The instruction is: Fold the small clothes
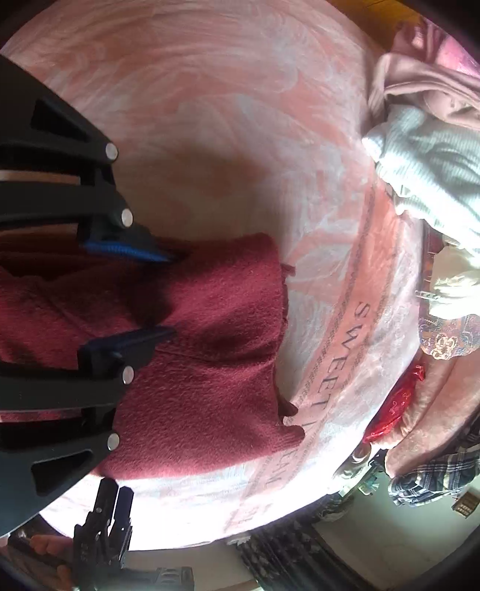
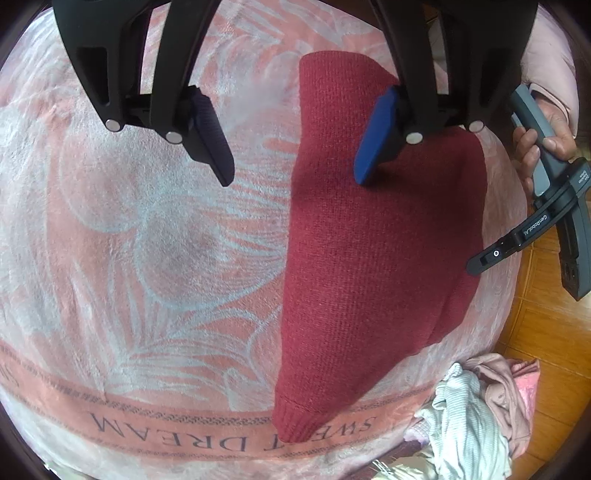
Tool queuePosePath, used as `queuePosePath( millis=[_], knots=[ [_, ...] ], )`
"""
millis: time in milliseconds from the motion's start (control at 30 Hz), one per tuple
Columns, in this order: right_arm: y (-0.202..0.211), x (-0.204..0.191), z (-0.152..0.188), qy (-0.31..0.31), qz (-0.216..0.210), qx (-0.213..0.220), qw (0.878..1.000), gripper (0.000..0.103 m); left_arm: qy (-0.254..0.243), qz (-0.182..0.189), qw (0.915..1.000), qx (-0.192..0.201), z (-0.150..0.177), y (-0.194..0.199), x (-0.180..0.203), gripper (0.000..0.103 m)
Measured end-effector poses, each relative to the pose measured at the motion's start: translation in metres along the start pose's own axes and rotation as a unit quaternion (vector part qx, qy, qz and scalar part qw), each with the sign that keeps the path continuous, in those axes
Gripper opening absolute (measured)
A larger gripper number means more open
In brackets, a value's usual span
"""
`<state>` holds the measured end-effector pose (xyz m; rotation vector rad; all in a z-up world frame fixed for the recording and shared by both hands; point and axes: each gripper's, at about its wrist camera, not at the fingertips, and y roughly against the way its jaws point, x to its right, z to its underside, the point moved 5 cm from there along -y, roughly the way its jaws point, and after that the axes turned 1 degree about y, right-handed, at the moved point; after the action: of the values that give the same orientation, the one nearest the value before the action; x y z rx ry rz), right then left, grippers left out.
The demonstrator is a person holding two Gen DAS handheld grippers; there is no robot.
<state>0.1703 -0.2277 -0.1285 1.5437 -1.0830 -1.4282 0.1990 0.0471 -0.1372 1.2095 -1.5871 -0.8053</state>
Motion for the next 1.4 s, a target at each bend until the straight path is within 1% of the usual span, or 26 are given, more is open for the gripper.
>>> queuePosePath(
  millis=[67,100,167,300,367,400,433,500,567,600,667,700,733,767,800,833,867,900,933,1033,1100,1167,1233,1300,1333,1400],
  knots=[
    [0.008,-0.009,0.004,0.019,-0.015,0.004,1.0,0.067,0.009,0.025,0.9996,-0.011,0.01,0.01,-0.001,0.05],
    [0.009,-0.012,0.007,0.026,-0.02,0.003,0.999,0.067,0.011,0.036,0.999,-0.023,0.019,0.014,-0.002,0.056],
    [0.004,-0.018,0.016,0.037,-0.025,-0.01,0.999,0.068,0.007,0.05,0.998,-0.038,0.036,0.014,-0.003,0.056],
    [-0.016,-0.026,0.03,0.048,-0.02,-0.051,0.997,0.067,-0.006,0.056,0.9951,-0.081,0.067,0.002,0.001,0.057],
    [-0.023,-0.025,0.034,0.044,-0.015,-0.063,0.997,0.047,-0.025,0.042,0.9953,-0.084,0.076,-0.003,0.004,0.053],
    [-0.027,-0.025,0.036,0.034,-0.021,-0.07,0.997,0.042,-0.032,0.032,0.9955,-0.083,0.079,-0.006,0.004,0.039],
    [-0.03,-0.025,0.037,0.025,-0.027,-0.075,0.997,0.038,-0.038,0.022,0.9952,-0.087,0.082,-0.011,0.004,0.028],
    [-0.034,-0.024,0.041,0.03,-0.004,-0.076,0.997,0.037,-0.037,0.017,0.9945,-0.096,0.085,-0.018,0.002,0.026],
    [-0.043,-0.024,0.048,0.037,0.017,-0.079,0.996,0.036,-0.032,0.021,0.9942,-0.101,0.087,-0.024,-0.002,0.026],
    [-0.048,-0.025,0.051,0.039,0.025,-0.084,0.995,0.036,-0.032,0.022,0.9941,-0.101,0.087,-0.025,-0.003,0.026],
    [-0.048,-0.029,0.051,0.045,0.034,-0.078,0.995,0.037,-0.033,0.026,0.994,-0.101,0.087,-0.024,-0.002,0.027],
    [-0.043,-0.032,0.05,0.05,0.036,-0.074,0.995,0.038,-0.034,0.032,0.9938,-0.101,0.085,-0.021,-0.001,0.031],
    [-0.035,-0.034,0.047,0.051,0.036,-0.064,0.996,0.041,-0.031,0.042,0.9936,-0.1,0.083,-0.018,0.0,0.037],
    [-0.026,-0.037,0.043,0.052,0.032,-0.052,0.997,0.042,-0.026,0.056,0.9932,-0.098,0.08,-0.014,0.001,0.043],
    [-0.018,-0.038,0.038,0.055,0.027,-0.039,0.997,0.042,-0.02,0.073,0.9928,-0.093,0.075,-0.008,0.002,0.058],
    [-0.009,-0.04,0.032,0.058,0.021,-0.023,0.998,0.052,-0.016,0.081,0.9932,-0.082,0.07,-0.004,0.002,0.073],
    [-0.001,-0.04,0.026,0.056,0.014,-0.005,0.998,0.062,-0.013,0.084,0.994,-0.068,0.063,0.001,0.002,0.078],
    [0.007,-0.039,0.021,0.051,0.005,0.011,0.999,0.064,-0.013,0.09,0.9942,-0.057,0.056,0.005,0.002,0.082],
    [0.012,-0.036,0.014,0.042,-0.007,0.022,0.999,0.065,-0.012,0.094,0.994,-0.054,0.051,0.005,0.003,0.083],
    [0.015,-0.025,-0.002,0.01,-0.038,0.032,0.999,0.068,0.003,0.103,0.9931,-0.056,0.034,-0.005,0.0,0.085],
    [0.011,-0.021,-0.009,0.009,-0.042,0.03,0.999,0.068,0.014,0.111,0.9911,-0.072,0.03,-0.018,-0.002,0.085],
    [0.009,-0.014,-0.016,0.019,-0.041,0.024,0.999,0.07,0.016,0.093,0.9915,-0.09,0.028,-0.032,-0.003,0.085],
    [0.002,-0.015,-0.017,0.024,-0.05,0.013,0.998,0.071,-0.004,0.074,0.9929,-0.093,0.025,-0.037,-0.005,0.088],
    [-0.007,-0.019,-0.018,0.028,-0.054,0.009,0.998,0.077,-0.016,0.068,0.9936,-0.089,0.023,-0.036,-0.007,0.092],
    [-0.01,-0.021,-0.019,0.031,-0.056,0.009,0.998,0.078,-0.02,0.067,0.9935,-0.09,0.024,-0.039,-0.008,0.095],
    [-0.014,-0.022,-0.019,0.026,-0.063,0.007,0.998,0.08,-0.016,0.074,0.9921,-0.1,0.025,-0.047,-0.009,0.099]
  ],
)
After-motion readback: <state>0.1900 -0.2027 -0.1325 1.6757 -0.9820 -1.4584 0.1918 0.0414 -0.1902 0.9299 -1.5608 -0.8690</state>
